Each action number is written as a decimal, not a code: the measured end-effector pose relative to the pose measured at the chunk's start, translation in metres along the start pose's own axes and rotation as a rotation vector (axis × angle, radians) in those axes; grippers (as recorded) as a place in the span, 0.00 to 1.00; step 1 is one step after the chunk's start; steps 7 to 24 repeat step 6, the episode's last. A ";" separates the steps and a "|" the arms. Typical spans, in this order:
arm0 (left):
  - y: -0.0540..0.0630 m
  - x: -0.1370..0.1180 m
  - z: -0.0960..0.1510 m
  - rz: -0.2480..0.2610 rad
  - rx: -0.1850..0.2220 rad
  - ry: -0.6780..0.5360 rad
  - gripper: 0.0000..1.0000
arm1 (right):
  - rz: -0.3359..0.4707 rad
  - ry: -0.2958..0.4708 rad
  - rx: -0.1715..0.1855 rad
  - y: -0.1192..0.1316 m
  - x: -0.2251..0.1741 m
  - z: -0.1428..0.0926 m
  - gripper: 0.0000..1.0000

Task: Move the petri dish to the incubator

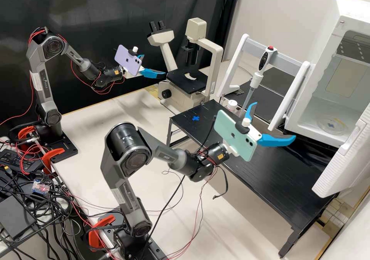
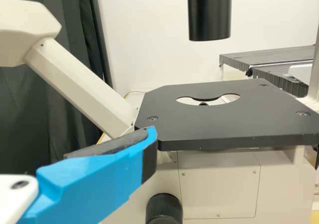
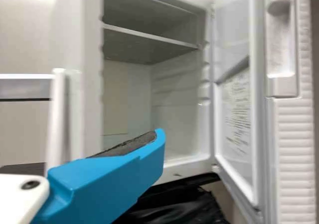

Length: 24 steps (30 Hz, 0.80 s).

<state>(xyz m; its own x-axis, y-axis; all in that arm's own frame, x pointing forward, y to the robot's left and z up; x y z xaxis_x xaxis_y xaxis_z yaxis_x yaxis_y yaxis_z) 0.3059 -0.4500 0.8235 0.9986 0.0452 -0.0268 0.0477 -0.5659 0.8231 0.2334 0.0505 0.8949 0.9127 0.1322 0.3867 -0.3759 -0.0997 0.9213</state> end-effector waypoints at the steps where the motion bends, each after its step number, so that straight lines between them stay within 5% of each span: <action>1: 0.000 0.000 0.000 0.000 0.000 0.000 1.00 | -0.007 0.016 0.011 -0.002 -0.006 -0.005 1.00; 6: 0.000 0.000 0.000 0.000 0.000 0.000 1.00 | -0.084 0.103 0.064 -0.016 -0.053 -0.021 1.00; 24: 0.000 0.000 0.000 0.000 0.000 0.000 1.00 | -0.084 0.103 0.064 -0.016 -0.053 -0.021 1.00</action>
